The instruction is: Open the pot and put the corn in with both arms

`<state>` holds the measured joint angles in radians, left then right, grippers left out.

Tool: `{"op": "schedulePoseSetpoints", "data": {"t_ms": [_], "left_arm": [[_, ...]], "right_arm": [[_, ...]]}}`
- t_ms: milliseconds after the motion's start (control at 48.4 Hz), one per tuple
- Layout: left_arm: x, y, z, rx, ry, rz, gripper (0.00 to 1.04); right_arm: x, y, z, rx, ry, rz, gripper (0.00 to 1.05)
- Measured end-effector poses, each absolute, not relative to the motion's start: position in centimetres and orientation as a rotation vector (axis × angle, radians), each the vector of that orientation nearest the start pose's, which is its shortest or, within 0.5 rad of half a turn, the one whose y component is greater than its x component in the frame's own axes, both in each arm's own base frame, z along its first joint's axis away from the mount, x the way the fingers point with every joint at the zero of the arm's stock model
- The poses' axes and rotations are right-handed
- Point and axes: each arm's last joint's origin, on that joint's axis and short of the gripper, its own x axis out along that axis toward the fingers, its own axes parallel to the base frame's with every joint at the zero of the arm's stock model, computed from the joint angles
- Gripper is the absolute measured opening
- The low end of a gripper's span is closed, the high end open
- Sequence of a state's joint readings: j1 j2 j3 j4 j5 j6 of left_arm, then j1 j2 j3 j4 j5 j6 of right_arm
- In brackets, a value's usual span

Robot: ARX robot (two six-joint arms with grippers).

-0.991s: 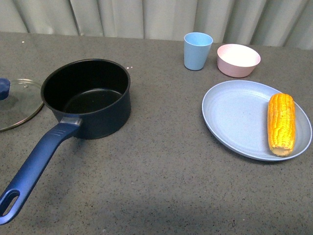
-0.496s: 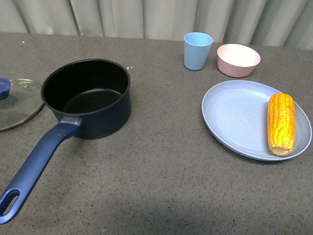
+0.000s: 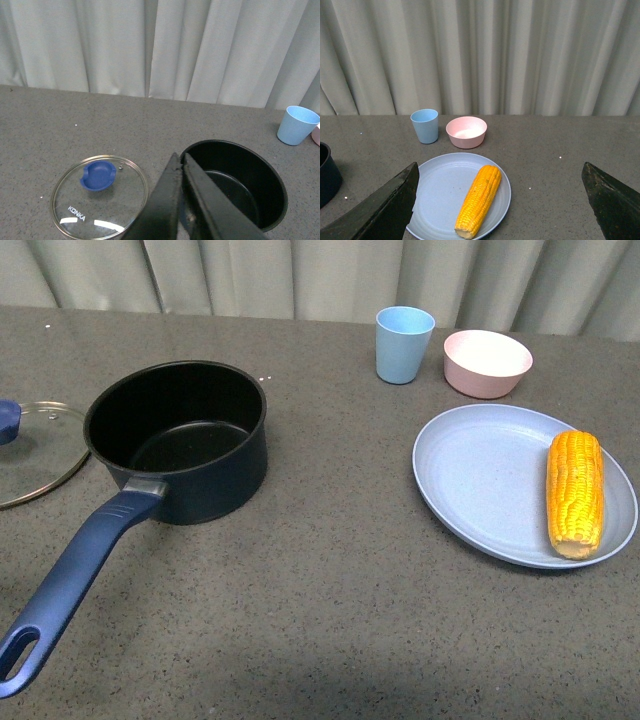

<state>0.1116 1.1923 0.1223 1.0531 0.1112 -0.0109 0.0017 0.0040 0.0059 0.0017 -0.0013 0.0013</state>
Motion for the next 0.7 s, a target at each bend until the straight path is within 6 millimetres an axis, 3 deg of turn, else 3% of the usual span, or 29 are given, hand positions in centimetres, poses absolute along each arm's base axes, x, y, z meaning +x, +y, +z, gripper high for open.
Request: {"op": "schedulePoseSetpoints", "data": {"t_ms": [310,702], "left_arm": [[15.9,0.1,16.2,-0.008,0.014,-0.001,0.04],[13.8,0.0,16.9,-0.007,-0.007,0.002,0.04]], "right_arm": [[9.8,0.0,16.5,0.001,-0.004,0.003,0.95],[9.8,0.0,16.5,0.001,-0.004,0.003,0.95]]}}
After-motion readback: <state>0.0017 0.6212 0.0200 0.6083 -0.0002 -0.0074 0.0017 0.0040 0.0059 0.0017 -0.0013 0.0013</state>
